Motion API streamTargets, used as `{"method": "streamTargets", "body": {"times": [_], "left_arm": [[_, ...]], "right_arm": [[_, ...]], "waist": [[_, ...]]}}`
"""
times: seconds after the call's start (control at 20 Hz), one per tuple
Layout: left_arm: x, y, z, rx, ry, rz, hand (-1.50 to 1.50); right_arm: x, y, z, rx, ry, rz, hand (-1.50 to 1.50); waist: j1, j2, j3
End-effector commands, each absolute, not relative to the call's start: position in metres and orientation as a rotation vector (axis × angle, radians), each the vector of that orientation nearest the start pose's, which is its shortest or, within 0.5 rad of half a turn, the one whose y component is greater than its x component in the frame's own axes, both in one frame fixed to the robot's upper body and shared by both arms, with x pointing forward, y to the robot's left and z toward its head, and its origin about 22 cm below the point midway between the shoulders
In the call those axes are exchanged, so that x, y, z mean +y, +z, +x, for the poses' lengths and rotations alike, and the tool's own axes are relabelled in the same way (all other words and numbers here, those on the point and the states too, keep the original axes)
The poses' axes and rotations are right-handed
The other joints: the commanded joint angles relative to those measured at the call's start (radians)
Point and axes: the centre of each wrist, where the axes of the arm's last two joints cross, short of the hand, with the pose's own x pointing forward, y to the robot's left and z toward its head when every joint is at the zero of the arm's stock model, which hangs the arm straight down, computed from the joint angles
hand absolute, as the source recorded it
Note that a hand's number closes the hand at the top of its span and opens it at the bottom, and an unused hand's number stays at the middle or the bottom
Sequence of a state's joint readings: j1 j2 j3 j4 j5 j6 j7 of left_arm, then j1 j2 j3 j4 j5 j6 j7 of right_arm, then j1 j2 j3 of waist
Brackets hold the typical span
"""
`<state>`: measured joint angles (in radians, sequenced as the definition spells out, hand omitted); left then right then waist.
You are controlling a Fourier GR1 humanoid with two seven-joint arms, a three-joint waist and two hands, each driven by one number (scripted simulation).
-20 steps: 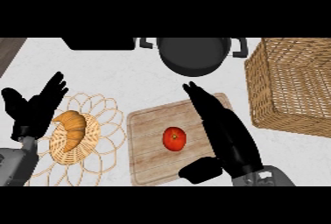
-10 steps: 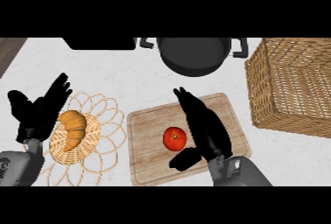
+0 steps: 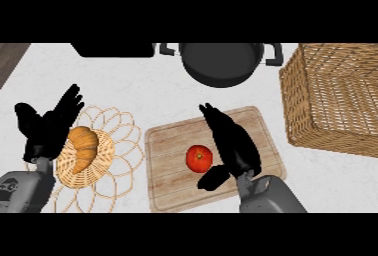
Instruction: Pick the tomato from the cutting board and place it in the basket
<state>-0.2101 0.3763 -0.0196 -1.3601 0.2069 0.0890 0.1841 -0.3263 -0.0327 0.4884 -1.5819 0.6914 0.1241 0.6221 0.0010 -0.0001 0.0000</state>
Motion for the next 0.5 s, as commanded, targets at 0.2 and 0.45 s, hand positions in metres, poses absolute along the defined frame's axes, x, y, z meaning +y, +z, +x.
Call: {"method": "streamTargets", "body": {"times": [0.2,0.45], "left_arm": [[0.319,0.046,0.292,-1.385,-0.079,0.193,0.00],[0.313,0.032,0.292,-1.389,-0.071,0.192,0.00]], "right_arm": [[-0.120,0.071,0.272,-1.354,0.947,-0.384,-1.50],[-0.095,0.062,0.259,-1.370,1.011,-0.358,-1.50]], "waist": [[0.001,-0.001,0.000],[0.000,0.000,0.000]]}}
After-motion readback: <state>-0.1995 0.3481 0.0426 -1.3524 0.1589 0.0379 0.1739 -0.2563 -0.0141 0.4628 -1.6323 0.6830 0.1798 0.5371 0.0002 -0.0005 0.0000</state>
